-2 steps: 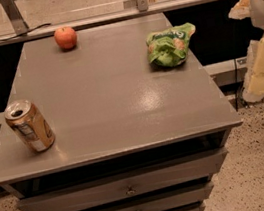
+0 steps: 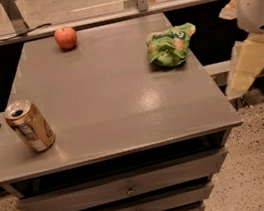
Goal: Move green rice chip bag near orange can
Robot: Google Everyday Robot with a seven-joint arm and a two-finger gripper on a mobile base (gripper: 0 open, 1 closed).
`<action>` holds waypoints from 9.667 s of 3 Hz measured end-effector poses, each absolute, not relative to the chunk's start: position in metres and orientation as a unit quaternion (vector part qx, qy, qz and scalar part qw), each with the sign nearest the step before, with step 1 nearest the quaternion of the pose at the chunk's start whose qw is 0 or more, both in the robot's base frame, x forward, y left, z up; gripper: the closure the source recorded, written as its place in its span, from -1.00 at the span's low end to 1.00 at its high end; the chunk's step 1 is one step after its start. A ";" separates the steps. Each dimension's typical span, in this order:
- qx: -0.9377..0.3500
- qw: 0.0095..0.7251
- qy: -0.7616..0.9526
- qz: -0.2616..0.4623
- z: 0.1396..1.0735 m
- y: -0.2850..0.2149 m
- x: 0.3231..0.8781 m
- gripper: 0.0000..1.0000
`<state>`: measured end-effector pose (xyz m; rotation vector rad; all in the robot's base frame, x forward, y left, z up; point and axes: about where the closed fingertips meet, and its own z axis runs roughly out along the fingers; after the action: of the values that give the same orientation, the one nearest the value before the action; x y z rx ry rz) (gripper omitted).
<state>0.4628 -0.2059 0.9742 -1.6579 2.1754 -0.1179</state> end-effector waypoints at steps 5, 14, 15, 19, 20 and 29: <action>-0.452 0.367 0.813 0.017 0.858 -0.177 0.719 -0.66; -0.652 0.431 0.605 0.153 0.886 -0.007 0.579 1.00; -0.703 0.413 0.557 0.155 0.854 0.028 0.551 1.00; -0.720 0.436 0.496 0.214 0.881 0.095 0.499 1.00; -0.721 0.443 0.482 0.227 0.891 0.113 0.484 1.00; -0.678 0.492 0.525 0.149 0.994 -0.018 0.564 -1.00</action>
Offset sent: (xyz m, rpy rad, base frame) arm 0.2052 0.0354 -0.0780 0.2450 -0.2248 -0.0731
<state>0.5644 -0.0184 0.9940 -1.6457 1.2746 0.3625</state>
